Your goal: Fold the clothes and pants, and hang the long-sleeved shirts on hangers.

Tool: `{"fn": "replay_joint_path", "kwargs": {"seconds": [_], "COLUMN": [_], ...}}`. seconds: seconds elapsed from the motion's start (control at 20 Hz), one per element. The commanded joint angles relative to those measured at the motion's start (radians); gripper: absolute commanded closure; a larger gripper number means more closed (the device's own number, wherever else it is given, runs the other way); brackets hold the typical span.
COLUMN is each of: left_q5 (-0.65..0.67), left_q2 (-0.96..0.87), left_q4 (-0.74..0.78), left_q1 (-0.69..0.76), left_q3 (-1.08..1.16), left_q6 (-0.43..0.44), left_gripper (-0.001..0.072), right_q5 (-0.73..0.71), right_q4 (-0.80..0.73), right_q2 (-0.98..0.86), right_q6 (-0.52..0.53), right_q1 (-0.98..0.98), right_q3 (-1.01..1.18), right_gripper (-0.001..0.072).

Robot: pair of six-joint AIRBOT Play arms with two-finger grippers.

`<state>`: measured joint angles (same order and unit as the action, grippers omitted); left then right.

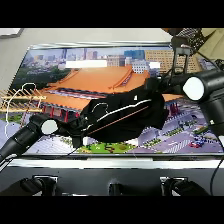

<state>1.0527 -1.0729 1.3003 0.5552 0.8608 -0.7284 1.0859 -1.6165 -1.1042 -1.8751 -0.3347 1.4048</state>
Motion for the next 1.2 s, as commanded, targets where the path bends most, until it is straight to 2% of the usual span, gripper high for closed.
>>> {"fn": "replay_joint_path", "kwargs": {"seconds": [0.0,0.35,0.6,0.8,1.15], "left_q5": [-0.004,-0.040,-0.087,-0.087,-0.087], "left_q2": [0.000,-0.035,-0.130,-0.163,-0.282], "left_q4": [0.000,0.001,-0.005,-0.045,-0.111], "left_q1": [0.007,0.007,0.008,0.056,0.084], "left_q3": [0.008,0.054,0.060,0.114,0.214], "left_q6": [0.014,0.013,-0.083,-0.011,-0.010], "left_gripper": [0.0678,0.0678,0.0678,0.0678,0.0678], "right_q5": [0.046,0.295,0.301,0.304,0.300], "right_q4": [0.055,0.173,0.164,0.141,0.217], "right_q2": [0.001,0.001,0.000,-0.030,-0.079], "right_q6": [0.050,0.054,0.005,0.005,0.013], "right_q1": [0.000,-0.002,-0.001,-0.001,-0.001], "right_q3": [0.087,0.143,0.143,0.143,0.143], "right_gripper": [0.0668,0.0668,0.0668,0.0668,0.0668]}}
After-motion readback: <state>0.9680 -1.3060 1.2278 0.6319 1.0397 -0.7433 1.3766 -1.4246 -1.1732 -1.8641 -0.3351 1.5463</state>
